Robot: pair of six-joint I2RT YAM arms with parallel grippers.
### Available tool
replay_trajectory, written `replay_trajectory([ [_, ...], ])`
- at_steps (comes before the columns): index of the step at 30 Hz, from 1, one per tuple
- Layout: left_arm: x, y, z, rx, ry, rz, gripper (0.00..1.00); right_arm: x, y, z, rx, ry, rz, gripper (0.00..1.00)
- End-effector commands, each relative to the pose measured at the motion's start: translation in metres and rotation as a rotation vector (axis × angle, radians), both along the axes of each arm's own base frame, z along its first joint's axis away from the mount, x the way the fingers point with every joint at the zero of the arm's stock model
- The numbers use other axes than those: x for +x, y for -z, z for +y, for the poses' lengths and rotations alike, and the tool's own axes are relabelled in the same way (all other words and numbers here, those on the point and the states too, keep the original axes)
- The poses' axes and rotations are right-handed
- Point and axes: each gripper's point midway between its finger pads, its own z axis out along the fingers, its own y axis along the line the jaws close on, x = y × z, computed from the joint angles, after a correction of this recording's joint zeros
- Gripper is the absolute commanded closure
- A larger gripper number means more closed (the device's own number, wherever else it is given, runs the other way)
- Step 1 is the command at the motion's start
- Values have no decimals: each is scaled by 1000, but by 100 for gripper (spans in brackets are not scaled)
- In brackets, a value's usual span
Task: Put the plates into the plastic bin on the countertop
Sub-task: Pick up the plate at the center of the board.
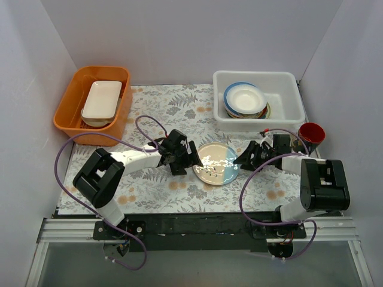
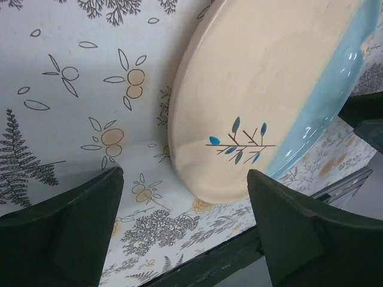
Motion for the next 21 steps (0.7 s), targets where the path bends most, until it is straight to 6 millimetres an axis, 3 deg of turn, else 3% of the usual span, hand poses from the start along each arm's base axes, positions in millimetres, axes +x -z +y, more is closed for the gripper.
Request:
replay_trajectory([
  [1,12,5,7,11,-34,-34,16,-11,27,7,-66,-25,44,33],
  [11,21,31,3,39,-9,-20,14,-31,33,24,26,-88,29,37],
  [21,12,53,-1,21,25,32,13,-34,-18,49,257,-161,-174,38],
])
